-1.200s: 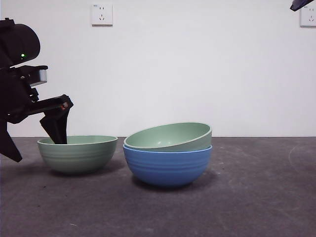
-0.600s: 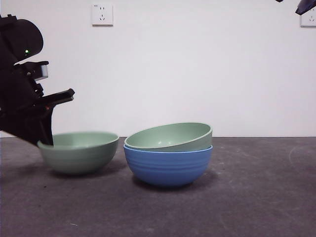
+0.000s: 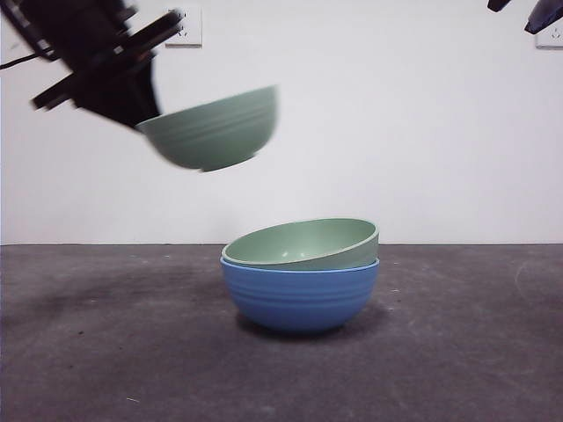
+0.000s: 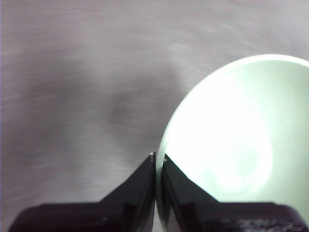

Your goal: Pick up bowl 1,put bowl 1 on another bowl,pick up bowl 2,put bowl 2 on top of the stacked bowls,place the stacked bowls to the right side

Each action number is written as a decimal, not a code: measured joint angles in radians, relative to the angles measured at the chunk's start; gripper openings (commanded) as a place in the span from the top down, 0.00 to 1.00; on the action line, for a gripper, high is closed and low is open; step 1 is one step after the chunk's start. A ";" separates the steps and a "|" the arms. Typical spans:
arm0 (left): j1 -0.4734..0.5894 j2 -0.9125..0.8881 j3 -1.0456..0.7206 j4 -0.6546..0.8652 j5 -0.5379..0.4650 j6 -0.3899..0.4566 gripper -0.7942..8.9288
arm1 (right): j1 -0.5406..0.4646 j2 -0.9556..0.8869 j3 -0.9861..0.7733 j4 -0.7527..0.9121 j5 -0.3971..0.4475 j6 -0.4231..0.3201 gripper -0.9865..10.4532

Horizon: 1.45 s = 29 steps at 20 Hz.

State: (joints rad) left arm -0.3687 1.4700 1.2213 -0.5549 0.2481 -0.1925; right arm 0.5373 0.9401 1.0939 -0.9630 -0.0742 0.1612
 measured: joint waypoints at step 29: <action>-0.235 0.251 0.137 -0.153 -0.167 0.081 0.49 | 0.000 0.048 0.000 -0.009 0.000 0.026 0.52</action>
State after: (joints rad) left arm -0.6033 1.7206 1.3586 -0.7074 0.0814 -0.1112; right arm 0.5373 0.9878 1.0939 -0.9718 -0.0746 0.1875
